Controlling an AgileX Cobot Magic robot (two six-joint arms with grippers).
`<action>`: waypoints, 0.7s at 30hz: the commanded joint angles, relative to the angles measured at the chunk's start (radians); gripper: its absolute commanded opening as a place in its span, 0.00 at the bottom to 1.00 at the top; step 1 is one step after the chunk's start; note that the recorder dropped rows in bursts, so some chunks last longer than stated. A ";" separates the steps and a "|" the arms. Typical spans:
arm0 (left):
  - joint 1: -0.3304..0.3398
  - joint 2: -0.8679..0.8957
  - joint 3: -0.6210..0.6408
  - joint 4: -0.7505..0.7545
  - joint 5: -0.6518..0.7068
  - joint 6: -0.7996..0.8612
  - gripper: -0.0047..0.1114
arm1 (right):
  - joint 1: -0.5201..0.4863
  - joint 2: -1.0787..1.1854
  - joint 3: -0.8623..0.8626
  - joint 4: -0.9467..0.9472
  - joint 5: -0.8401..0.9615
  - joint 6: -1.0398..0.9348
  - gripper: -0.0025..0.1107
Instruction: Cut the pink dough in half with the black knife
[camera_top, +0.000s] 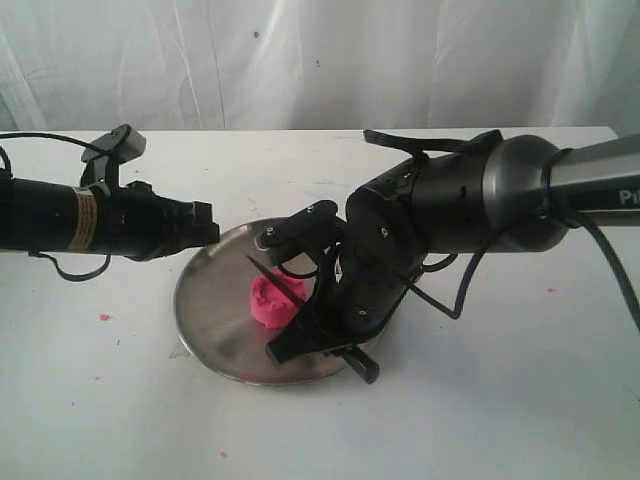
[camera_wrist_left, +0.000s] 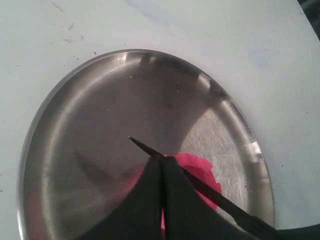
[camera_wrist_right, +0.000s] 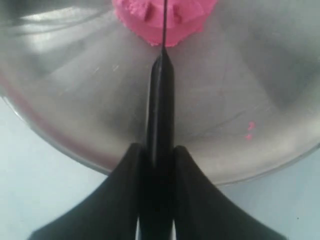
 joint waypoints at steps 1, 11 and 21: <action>-0.028 -0.005 0.001 -0.044 0.016 0.029 0.04 | -0.003 0.000 0.000 0.009 0.012 -0.009 0.02; -0.031 0.069 -0.003 -0.104 0.010 0.049 0.04 | -0.003 0.000 0.000 0.009 0.006 -0.009 0.02; -0.031 0.180 -0.126 -0.100 -0.053 0.029 0.04 | -0.003 0.000 0.000 0.009 0.014 -0.009 0.02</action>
